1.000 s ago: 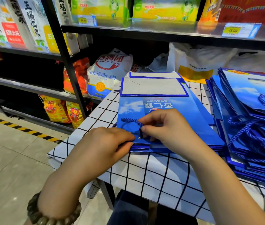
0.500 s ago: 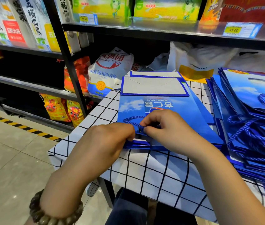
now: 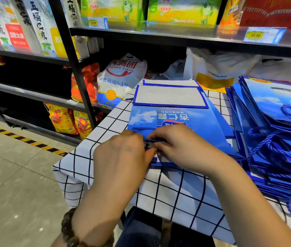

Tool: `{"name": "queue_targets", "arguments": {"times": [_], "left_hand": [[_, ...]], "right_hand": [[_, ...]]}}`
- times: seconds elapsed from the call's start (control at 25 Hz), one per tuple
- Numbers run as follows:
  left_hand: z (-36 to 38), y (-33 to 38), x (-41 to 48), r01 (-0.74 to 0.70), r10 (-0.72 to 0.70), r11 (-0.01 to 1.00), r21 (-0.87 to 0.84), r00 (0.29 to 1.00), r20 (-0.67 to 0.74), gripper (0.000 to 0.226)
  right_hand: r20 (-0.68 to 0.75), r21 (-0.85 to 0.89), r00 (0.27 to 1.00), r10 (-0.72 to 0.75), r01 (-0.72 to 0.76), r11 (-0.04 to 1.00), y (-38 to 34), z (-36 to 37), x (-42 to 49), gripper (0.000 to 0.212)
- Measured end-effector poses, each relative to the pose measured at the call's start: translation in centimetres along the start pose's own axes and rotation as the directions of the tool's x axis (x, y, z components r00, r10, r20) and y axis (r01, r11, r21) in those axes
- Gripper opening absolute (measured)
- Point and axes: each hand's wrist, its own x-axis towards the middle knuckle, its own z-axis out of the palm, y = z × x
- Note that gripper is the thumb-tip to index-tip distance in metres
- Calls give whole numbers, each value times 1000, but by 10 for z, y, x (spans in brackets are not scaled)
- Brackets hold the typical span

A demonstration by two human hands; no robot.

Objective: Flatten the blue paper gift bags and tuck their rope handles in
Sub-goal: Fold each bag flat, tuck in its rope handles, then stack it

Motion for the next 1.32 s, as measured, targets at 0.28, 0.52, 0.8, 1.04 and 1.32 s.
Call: {"name": "queue_targets", "arguments": {"times": [0.28, 0.52, 0.8, 1.04, 1.32], "left_hand": [[5, -1, 1, -173, 170, 984, 47, 983, 64, 13], [0, -20, 1, -147, 159, 931, -333, 987, 9, 27], [9, -24, 23, 82, -31, 793, -604, 995, 94, 18], [19, -1, 42, 53, 16, 918, -393, 985, 171, 17], [25, -21, 43, 31, 45, 855, -517, 990, 134, 15]], "right_hand": [[-78, -21, 997, 23, -25, 999, -2, 5, -3, 23], [-211, -19, 976, 45, -50, 999, -3, 4, -16, 12], [-434, -142, 890, -138, 84, 986, 6, 27, -29, 12], [-448, -170, 874, -185, 120, 978, 7, 36, -35, 22], [-369, -403, 913, -177, 14, 915, 16, 36, -50, 43]]}}
